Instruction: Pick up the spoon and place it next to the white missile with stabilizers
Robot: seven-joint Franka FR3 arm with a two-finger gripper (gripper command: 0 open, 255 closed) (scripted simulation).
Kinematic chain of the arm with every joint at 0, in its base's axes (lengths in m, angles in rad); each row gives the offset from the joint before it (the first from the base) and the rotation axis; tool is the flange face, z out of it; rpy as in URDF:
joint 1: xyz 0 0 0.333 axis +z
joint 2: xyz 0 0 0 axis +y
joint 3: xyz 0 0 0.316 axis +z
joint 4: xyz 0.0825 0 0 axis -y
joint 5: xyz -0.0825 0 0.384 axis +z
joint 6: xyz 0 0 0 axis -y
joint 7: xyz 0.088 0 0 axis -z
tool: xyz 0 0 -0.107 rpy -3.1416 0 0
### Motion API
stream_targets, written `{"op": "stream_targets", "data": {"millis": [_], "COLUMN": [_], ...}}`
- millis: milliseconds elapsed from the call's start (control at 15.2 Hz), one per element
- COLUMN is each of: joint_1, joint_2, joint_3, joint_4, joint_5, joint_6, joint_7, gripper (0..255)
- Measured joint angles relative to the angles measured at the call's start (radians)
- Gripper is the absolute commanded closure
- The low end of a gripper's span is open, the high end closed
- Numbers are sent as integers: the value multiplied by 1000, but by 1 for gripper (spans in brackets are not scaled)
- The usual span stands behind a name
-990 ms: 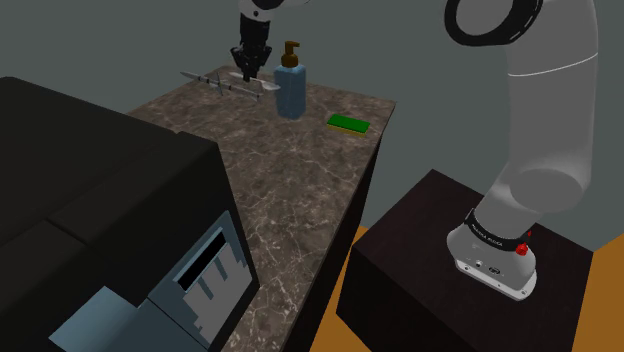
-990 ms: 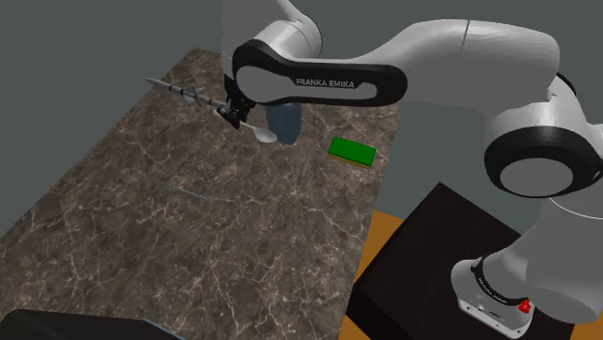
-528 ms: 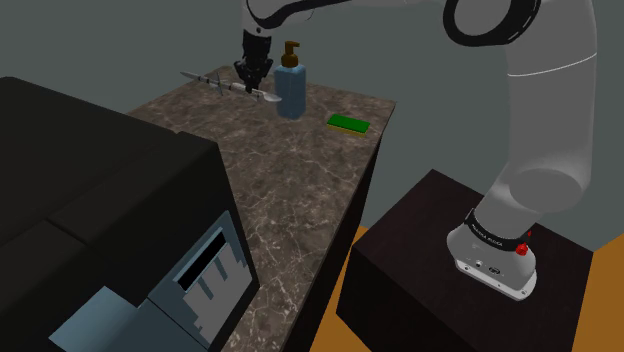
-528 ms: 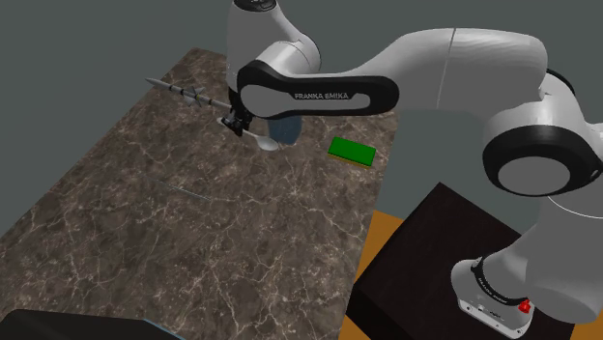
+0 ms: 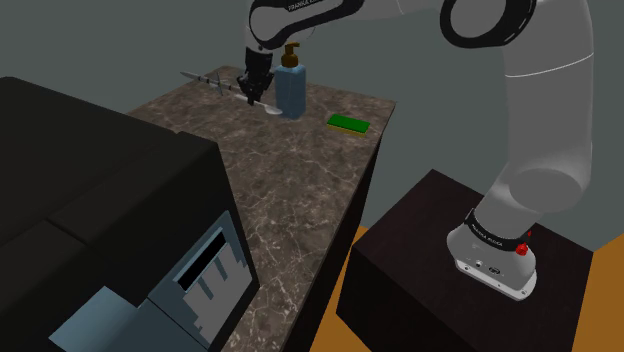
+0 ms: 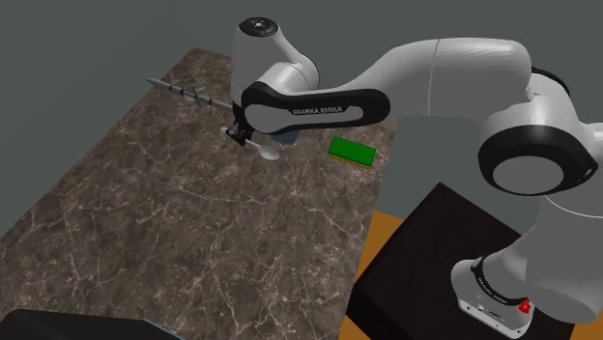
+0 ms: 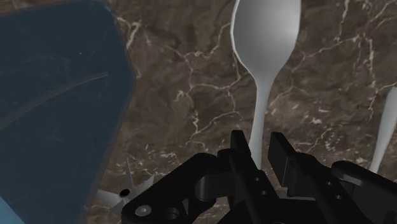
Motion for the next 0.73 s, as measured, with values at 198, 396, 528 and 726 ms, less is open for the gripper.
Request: {"op": "stream_targets", "data": {"millis": [198,396,528,726], "joint_1": [1,0,2,2], "joint_2": [12,26,36,44], "joint_3": [-1,-3,-4,-5], "joint_4": [-21,-40,-53,-82], "joint_5": [-2,-4,-6,-7], "joint_6": [34,66,88,126], "joint_7": [0,-2,-1,-2], "gripper": [255,255,255,255]}}
